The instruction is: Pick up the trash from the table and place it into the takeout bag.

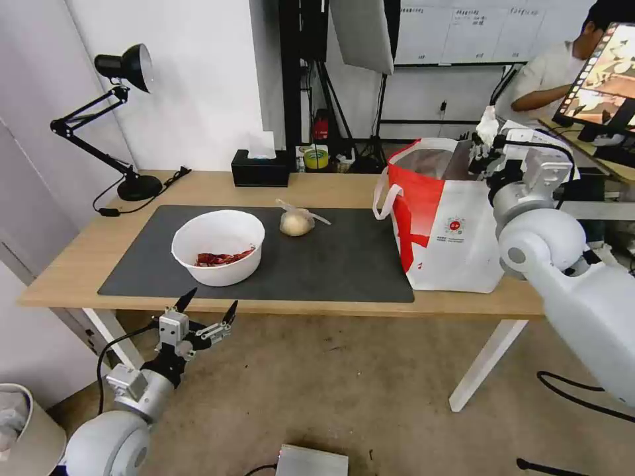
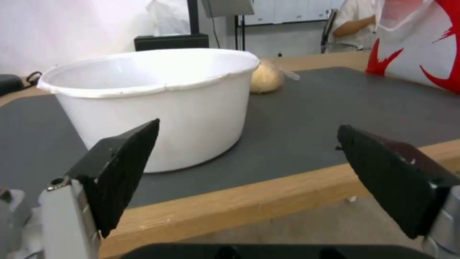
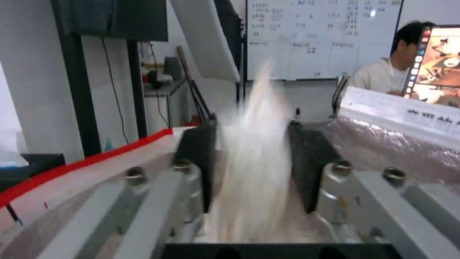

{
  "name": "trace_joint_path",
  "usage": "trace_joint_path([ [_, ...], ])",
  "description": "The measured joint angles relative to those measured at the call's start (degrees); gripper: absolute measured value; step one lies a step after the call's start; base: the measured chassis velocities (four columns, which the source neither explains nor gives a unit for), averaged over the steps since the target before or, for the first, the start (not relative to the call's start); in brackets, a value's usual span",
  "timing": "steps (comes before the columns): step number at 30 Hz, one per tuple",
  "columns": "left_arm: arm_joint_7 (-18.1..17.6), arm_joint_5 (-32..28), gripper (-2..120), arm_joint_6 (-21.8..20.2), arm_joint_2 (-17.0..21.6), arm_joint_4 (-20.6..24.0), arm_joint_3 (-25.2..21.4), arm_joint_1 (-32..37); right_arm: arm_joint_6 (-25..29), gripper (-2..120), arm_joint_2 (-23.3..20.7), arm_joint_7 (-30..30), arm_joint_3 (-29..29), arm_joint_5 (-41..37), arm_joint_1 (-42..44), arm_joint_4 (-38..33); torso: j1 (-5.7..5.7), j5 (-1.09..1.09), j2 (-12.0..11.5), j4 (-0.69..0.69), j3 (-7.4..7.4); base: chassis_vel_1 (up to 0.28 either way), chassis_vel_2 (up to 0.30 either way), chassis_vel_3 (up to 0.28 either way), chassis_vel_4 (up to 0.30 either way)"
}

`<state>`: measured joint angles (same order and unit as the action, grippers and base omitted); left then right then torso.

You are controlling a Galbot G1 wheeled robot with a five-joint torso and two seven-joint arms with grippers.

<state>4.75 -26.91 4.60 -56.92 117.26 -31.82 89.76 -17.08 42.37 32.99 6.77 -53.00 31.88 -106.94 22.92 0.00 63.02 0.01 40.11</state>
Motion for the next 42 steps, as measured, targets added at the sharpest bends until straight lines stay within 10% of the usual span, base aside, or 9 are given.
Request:
trace_joint_path([
  [15, -0.11, 0.08, 100, -0.09, -0.46, 0.27, 0.8, -0.62, 3.89, 96, -1.37, -8.54, 1.56, -5.01, 0.6, -2.36, 0.0, -0.01, 0.0, 0.0, 0.0, 0.0, 0.0, 0.0, 0.0],
  [25, -0.13, 0.11, 100, -0.03, -0.77, 0.75, 0.01, 0.02, 6.26, 100, -4.91, -24.69, 2.77, -8.82, 9.04, -8.93, 0.0, 0.0, 0.0, -0.01, -0.01, 0.0, 0.0, 0.0, 0.0],
  [42, 0.11, 0.21, 100, 0.29, -1.19, 0.63, -0.94, 0.91, 11.48, 100, -4.97, -27.19, 7.28, 1.05, 33.45, -16.6, 0.0, 0.0, 0.0, -0.01, -0.01, 0.0, 0.0, 0.0, 0.0],
])
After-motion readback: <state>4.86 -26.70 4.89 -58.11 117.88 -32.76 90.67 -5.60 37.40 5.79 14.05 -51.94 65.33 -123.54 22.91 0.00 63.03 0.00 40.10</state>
